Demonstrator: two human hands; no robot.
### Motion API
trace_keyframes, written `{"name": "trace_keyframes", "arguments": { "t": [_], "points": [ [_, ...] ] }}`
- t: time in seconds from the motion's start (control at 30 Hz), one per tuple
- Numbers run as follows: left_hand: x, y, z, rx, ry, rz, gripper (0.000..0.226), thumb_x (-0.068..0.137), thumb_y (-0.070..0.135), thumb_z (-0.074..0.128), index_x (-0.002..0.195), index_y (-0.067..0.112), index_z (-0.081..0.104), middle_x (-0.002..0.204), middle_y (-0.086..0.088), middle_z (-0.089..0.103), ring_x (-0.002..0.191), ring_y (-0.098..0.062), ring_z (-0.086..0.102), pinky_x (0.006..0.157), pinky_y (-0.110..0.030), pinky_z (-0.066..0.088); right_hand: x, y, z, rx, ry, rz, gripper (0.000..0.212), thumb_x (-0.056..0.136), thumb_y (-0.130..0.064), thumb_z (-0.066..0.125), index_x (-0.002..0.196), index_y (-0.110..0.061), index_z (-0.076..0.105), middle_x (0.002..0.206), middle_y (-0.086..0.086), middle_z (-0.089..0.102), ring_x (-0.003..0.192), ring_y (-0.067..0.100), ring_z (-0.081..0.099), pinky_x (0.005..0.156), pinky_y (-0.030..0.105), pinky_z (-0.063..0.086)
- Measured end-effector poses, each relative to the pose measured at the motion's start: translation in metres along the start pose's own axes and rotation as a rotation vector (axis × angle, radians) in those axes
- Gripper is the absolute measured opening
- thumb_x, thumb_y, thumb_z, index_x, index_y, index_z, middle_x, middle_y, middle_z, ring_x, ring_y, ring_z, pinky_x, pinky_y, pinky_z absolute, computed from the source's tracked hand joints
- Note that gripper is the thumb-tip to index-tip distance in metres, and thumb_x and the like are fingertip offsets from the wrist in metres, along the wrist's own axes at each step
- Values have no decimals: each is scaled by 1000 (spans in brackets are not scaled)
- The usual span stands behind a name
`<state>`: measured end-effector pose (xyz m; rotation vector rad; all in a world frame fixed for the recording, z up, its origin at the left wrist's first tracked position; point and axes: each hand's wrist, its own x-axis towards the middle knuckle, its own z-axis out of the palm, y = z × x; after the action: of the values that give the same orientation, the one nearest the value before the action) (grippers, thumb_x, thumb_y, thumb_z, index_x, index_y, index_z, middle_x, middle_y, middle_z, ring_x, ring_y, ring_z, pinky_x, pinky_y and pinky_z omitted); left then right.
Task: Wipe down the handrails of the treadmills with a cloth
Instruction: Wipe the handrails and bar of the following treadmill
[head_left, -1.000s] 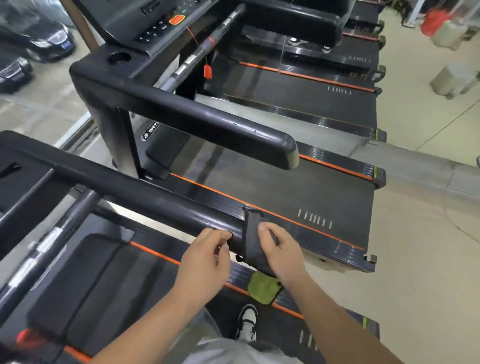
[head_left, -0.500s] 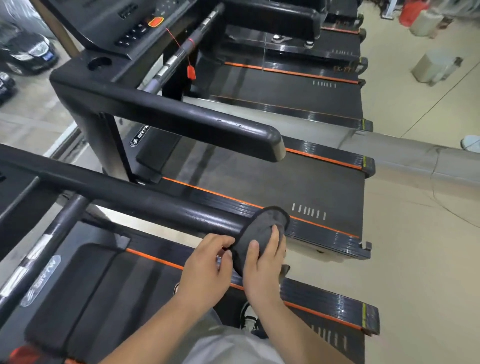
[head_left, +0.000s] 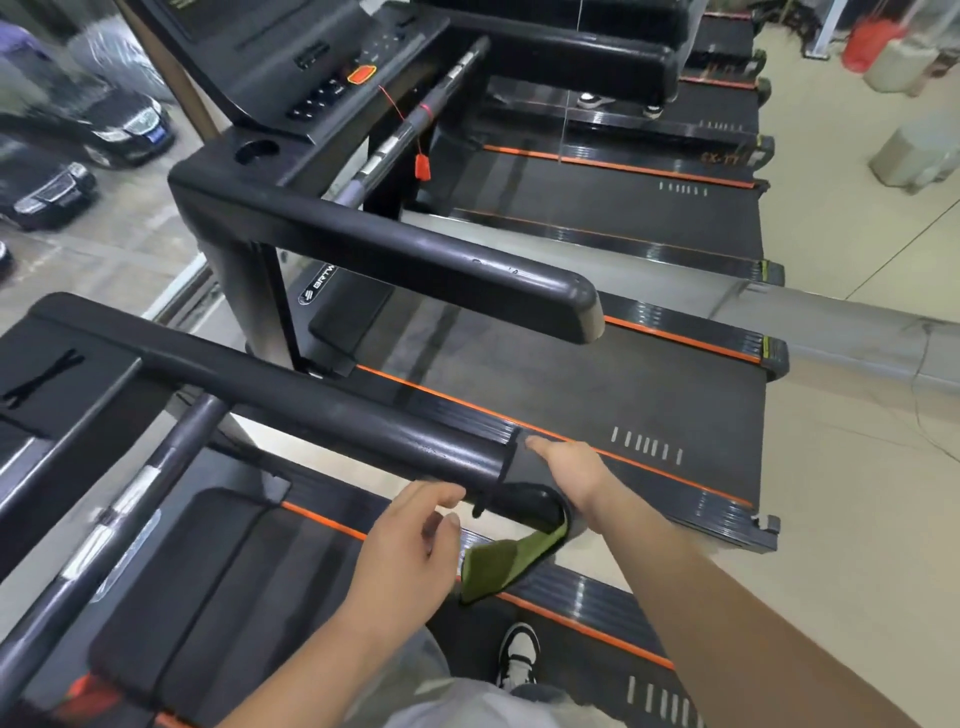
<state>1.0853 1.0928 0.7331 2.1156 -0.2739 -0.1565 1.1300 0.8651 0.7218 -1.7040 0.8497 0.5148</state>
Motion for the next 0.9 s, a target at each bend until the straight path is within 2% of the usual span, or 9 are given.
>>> {"name": "trace_keyframes", "arguments": {
  "t": [0.1, 0.17, 0.27, 0.4, 0.5, 0.6, 0.73, 0.8, 0.9],
  "points": [
    [-1, -11, -1, -14, 15, -32, 37, 94, -3, 61, 109, 29, 70, 108, 18, 65, 94, -15, 67, 81, -37, 58, -15, 28, 23, -144, 295, -330, 55, 102, -58, 38, 89, -13, 67, 97, 2, 69, 95, 29, 62, 84, 39, 44],
    [1, -13, 4, -7, 16, -37, 36, 94, -1, 60, 110, 30, 70, 108, 18, 64, 94, -13, 67, 80, -36, 57, -31, 56, 45, -339, 493, -606, 49, 103, -52, 36, 117, -17, 68, 123, 6, 64, 119, 33, 56, 100, 46, 45],
    [3, -12, 11, 1, -5, 33, 31, 93, 8, 57, 112, 29, 68, 110, 20, 63, 90, -11, 68, 76, -32, 57, -47, 79, 75, -704, 629, -687, 61, 97, -41, 48, 154, -20, 44, 159, 20, 34, 143, 47, 30, 117, 58, 31],
    [9, -16, 6, -18, -15, 45, 31, 92, 10, 57, 113, 29, 69, 111, 18, 64, 88, -12, 67, 75, -34, 57, -39, 62, 62, -942, 562, -765, 58, 99, -46, 43, 156, -34, 37, 158, 12, 39, 137, 48, 40, 103, 64, 40],
    [17, -29, -8, -32, 22, -9, 30, 93, 7, 58, 111, 28, 70, 108, 17, 65, 90, -13, 67, 77, -36, 57, -25, 32, 59, -1129, 477, -806, 57, 100, -54, 38, 155, -37, 39, 143, 8, 56, 108, 42, 58, 82, 55, 48],
    [25, -42, -27, -33, 87, -55, 36, 93, -4, 62, 109, 27, 70, 105, 14, 67, 92, -14, 67, 80, -31, 55, -18, 4, 82, -1193, 398, -770, 62, 98, -58, 28, 155, -35, 37, 122, 10, 61, 85, 38, 57, 72, 54, 46],
    [39, -54, -52, -69, 197, -110, 38, 92, -7, 63, 107, 27, 71, 101, 13, 68, 91, -15, 67, 77, -26, 53, -11, -38, 118, -1252, 283, -731, 66, 99, -60, 11, 159, -33, 10, 133, 12, 52, 99, 40, 56, 81, 57, 45],
    [44, -65, -68, -77, 237, -131, 35, 91, -7, 63, 106, 23, 71, 101, 11, 69, 91, -14, 67, 78, -24, 53, -9, -61, 137, -1261, 190, -707, 66, 102, -61, 13, 160, -33, -3, 142, 12, 43, 112, 40, 52, 87, 56, 42],
    [48, -80, -96, -70, 283, -167, 38, 91, -7, 64, 104, 28, 71, 99, 12, 69, 90, -14, 67, 76, -20, 52, -5, -94, 173, -1236, 175, -719, 67, 105, -60, 18, 160, -30, -5, 141, 12, 40, 113, 39, 51, 85, 53, 44]
  ]
}}
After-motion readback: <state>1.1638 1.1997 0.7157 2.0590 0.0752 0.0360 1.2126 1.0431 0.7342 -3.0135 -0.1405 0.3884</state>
